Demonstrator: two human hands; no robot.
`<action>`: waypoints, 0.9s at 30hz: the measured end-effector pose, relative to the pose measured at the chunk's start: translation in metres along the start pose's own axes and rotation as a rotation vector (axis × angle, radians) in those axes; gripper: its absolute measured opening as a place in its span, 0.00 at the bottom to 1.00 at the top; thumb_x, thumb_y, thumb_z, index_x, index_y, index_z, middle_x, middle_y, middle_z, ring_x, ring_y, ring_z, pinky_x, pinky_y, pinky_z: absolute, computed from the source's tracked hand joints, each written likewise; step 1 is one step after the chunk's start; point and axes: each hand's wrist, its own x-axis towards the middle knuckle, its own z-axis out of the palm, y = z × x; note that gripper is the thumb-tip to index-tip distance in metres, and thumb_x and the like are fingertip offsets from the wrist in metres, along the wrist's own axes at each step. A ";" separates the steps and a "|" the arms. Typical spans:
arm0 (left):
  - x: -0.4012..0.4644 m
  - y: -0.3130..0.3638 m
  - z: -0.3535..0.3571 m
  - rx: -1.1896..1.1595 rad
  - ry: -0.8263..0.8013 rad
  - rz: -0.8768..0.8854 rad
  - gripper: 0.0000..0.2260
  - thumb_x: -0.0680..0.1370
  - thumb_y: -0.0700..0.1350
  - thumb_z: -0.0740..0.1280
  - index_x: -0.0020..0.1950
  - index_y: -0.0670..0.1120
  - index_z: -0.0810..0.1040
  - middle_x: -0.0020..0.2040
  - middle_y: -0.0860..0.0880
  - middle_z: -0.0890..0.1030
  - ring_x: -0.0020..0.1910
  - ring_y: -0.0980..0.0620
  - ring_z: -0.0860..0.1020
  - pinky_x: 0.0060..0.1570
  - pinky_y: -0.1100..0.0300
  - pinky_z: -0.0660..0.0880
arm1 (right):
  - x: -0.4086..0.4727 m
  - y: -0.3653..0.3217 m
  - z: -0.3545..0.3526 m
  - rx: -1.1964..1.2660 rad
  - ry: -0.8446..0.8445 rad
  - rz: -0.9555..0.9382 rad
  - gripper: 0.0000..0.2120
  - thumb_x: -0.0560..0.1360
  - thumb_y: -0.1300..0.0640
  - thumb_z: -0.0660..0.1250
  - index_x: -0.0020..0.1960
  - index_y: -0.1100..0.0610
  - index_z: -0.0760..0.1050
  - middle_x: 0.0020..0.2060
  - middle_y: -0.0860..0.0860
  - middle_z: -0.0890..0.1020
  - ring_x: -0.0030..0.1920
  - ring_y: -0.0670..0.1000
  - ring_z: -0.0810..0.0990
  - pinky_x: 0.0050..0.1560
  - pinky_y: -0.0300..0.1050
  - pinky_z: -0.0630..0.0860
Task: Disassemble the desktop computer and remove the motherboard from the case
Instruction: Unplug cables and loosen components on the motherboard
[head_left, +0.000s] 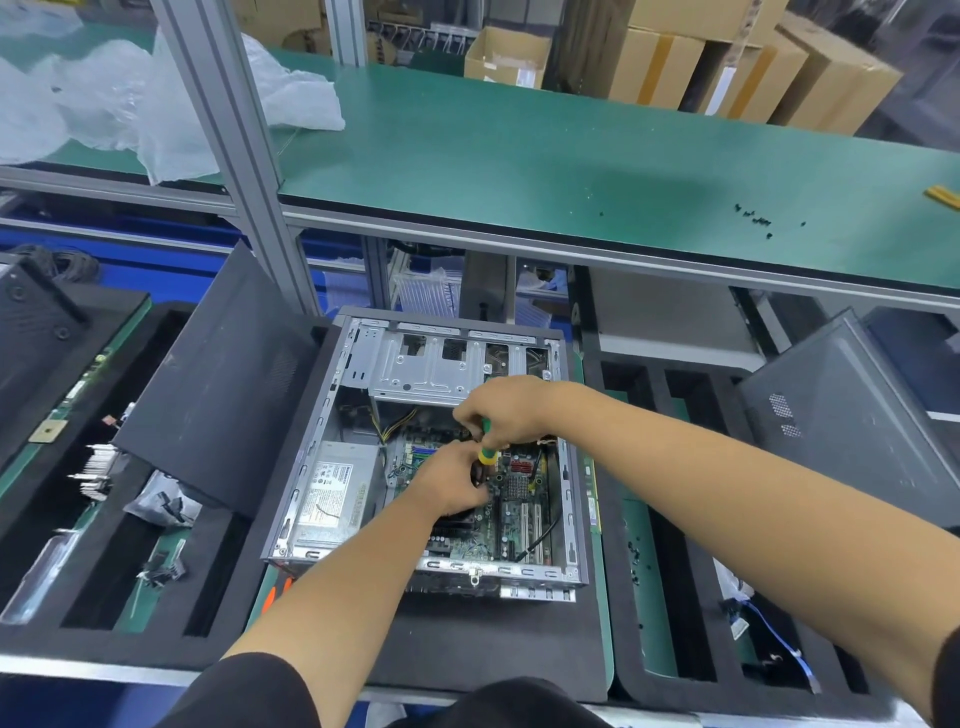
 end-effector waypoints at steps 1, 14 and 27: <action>0.000 0.000 0.000 -0.003 0.000 0.008 0.08 0.69 0.46 0.73 0.47 0.52 0.79 0.38 0.57 0.75 0.34 0.62 0.72 0.29 0.67 0.63 | -0.001 0.002 0.000 0.019 -0.007 -0.012 0.05 0.71 0.63 0.71 0.42 0.55 0.76 0.42 0.51 0.80 0.41 0.51 0.74 0.35 0.47 0.67; -0.002 0.002 -0.001 -0.024 -0.021 -0.037 0.09 0.69 0.45 0.74 0.42 0.56 0.76 0.40 0.57 0.74 0.36 0.57 0.73 0.31 0.62 0.65 | -0.002 -0.014 0.004 -0.439 0.000 0.082 0.20 0.85 0.45 0.49 0.69 0.55 0.68 0.36 0.51 0.69 0.40 0.57 0.74 0.39 0.50 0.70; -0.001 0.001 -0.002 -0.044 -0.009 0.002 0.07 0.69 0.46 0.74 0.45 0.51 0.79 0.42 0.54 0.80 0.41 0.52 0.79 0.43 0.54 0.79 | -0.009 0.008 0.003 0.132 0.031 -0.072 0.04 0.70 0.69 0.69 0.42 0.62 0.80 0.46 0.58 0.78 0.44 0.43 0.71 0.39 0.36 0.67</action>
